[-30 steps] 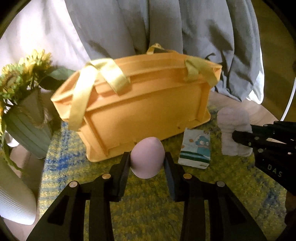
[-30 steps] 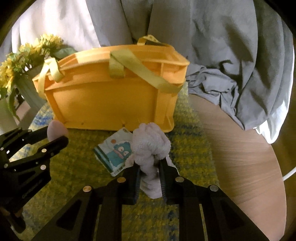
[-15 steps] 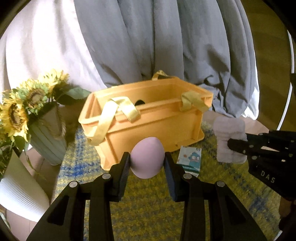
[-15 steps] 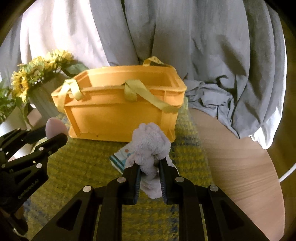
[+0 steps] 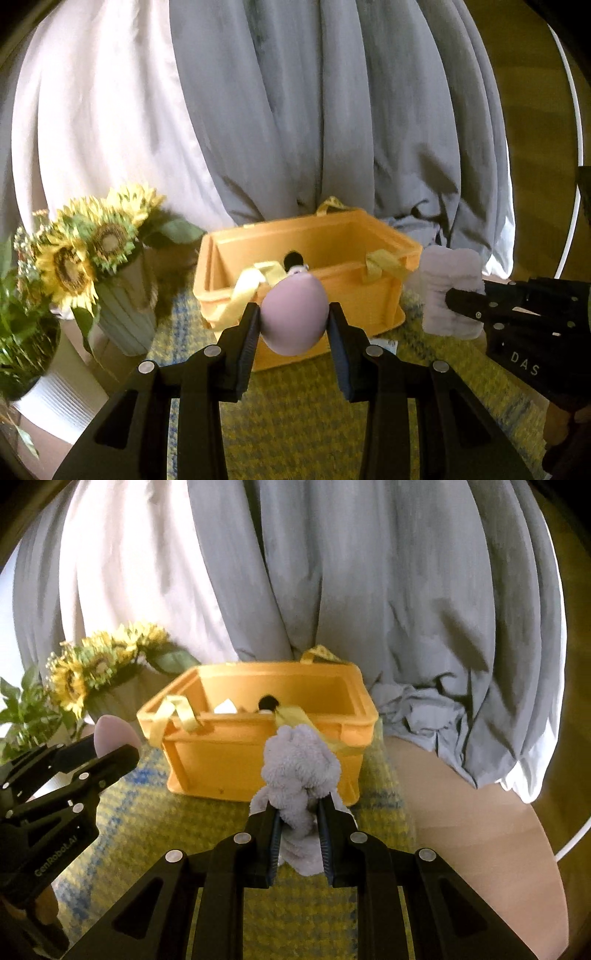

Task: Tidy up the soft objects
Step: 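Lift the egg sponge and scrunchie and carry both over the orange crate, then lower the sponge and scrunchie into the crate and open both tools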

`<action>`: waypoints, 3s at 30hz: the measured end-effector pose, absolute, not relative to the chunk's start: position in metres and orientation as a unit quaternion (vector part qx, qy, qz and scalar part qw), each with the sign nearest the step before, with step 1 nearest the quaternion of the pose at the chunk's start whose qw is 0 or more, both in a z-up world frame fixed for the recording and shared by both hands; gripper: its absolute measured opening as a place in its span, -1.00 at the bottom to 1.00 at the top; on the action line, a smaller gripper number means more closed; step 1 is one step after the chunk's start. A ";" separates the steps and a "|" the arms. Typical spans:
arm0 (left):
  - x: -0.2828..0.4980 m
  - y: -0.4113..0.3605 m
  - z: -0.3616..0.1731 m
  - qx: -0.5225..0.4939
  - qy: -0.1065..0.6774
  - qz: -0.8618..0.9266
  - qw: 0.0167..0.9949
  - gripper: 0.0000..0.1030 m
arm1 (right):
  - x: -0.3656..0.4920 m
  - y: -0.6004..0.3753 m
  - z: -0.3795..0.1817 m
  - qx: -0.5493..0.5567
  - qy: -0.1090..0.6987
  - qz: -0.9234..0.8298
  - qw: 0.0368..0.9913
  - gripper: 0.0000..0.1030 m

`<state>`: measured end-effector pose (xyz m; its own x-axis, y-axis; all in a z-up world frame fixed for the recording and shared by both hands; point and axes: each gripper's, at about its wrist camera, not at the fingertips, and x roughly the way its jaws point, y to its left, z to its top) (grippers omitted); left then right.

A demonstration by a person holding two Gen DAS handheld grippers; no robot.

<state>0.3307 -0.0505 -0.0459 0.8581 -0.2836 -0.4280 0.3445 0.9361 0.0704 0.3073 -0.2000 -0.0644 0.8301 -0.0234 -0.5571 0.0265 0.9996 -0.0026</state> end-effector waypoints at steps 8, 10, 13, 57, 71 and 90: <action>0.333 -0.046 -0.021 0.063 0.176 -0.166 0.968 -0.30 | 0.312 -0.197 -0.044 0.014 0.257 -0.005 0.966 -0.62; 0.334 -0.046 -0.016 0.061 0.167 -0.165 0.970 -0.30 | 0.313 -0.197 -0.040 0.015 0.250 -0.004 0.968 -0.62; 0.337 -0.045 -0.009 0.062 0.154 -0.162 0.973 -0.30 | 0.315 -0.196 -0.032 0.014 0.235 -0.002 0.972 -0.62; 0.460 -0.064 -0.009 0.088 0.152 -0.142 0.974 -0.29 | 0.442 -0.220 -0.027 0.029 0.220 -0.014 0.975 -0.61; 0.500 -0.079 -0.042 0.102 0.218 -0.157 0.958 -0.20 | 0.492 -0.232 -0.054 0.039 0.276 -0.021 0.960 -0.52; 0.481 -0.065 -0.030 0.080 0.203 -0.135 0.967 0.21 | 0.462 -0.232 -0.040 0.037 0.244 -0.068 0.967 0.24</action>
